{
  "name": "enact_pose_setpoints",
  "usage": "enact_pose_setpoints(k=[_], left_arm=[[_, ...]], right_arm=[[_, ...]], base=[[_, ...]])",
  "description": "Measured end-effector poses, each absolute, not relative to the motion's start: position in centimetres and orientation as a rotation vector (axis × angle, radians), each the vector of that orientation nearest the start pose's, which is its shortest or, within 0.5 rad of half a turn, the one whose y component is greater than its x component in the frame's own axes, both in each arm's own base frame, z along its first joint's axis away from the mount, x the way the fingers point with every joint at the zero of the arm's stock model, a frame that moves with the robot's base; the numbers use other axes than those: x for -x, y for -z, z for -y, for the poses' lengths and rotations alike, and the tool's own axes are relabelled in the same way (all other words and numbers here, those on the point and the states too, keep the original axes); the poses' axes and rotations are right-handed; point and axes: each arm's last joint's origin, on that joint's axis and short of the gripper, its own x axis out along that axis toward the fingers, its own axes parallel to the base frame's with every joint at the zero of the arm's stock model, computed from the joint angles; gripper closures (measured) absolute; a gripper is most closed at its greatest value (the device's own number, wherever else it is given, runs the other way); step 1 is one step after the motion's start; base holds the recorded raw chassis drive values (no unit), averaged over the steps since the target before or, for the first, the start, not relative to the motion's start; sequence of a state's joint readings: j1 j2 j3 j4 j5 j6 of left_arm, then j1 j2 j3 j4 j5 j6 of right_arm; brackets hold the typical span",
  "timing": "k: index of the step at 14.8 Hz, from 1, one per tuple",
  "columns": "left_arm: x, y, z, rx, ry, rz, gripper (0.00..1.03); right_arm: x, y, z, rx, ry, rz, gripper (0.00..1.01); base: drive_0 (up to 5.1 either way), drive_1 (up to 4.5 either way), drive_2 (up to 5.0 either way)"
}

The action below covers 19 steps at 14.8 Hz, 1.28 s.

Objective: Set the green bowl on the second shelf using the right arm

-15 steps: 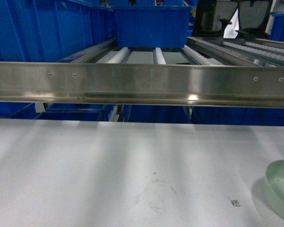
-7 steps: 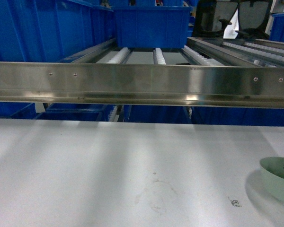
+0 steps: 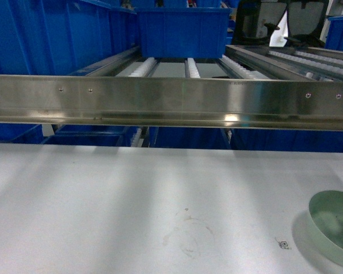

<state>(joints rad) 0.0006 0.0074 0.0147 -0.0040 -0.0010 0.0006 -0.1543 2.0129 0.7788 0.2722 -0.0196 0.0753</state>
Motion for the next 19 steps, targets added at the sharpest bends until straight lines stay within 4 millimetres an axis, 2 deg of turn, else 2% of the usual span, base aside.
enact_pose_setpoints(k=[2, 7, 8, 10, 11, 13, 15, 17, 19], left_arm=[[-9.7, -16.8, 0.0, -0.001, -0.001, 0.003, 0.05], [-9.7, -16.8, 0.0, -0.001, -0.001, 0.003, 0.05], [-9.7, -16.8, 0.0, -0.001, -0.002, 0.003, 0.05], [-9.7, -16.8, 0.0, -0.001, -0.001, 0.003, 0.05], [-9.7, -16.8, 0.0, -0.001, -0.001, 0.003, 0.05], [-9.7, -16.8, 0.0, -0.001, -0.001, 0.003, 0.05], [-9.7, -16.8, 0.0, -0.001, -0.001, 0.003, 0.05], [-9.7, -16.8, 0.0, -0.001, -0.001, 0.004, 0.05], [-9.7, -16.8, 0.0, -0.001, -0.001, 0.004, 0.05]], right_arm=[[-31.2, -5.1, 4.8, -0.174, 0.15, -0.962, 0.38], [-30.7, -5.0, 3.9, -0.217, 0.105, -0.964, 0.91], [-30.6, -5.1, 3.9, -0.234, 0.097, -0.951, 0.98], [-29.6, -5.7, 3.1, -0.22, 0.085, -0.894, 0.98], [-28.6, -7.2, 1.9, -0.17, 0.064, -0.831, 0.98], [-28.0, -12.7, -0.2, -0.062, -0.006, -0.615, 0.98], [-27.1, -17.2, -1.9, -0.032, -0.051, -0.465, 0.98], [-26.4, -18.9, -2.4, -0.002, -0.046, -0.398, 0.98], [-26.3, -19.2, -2.3, 0.027, -0.01, -0.379, 0.98]], base=[[0.0, 0.0, 0.0], [0.0, 0.0, 0.0], [0.0, 0.0, 0.0], [0.0, 0.0, 0.0], [0.0, 0.0, 0.0], [0.0, 0.0, 0.0], [0.0, 0.0, 0.0], [0.0, 0.0, 0.0], [0.0, 0.0, 0.0]])
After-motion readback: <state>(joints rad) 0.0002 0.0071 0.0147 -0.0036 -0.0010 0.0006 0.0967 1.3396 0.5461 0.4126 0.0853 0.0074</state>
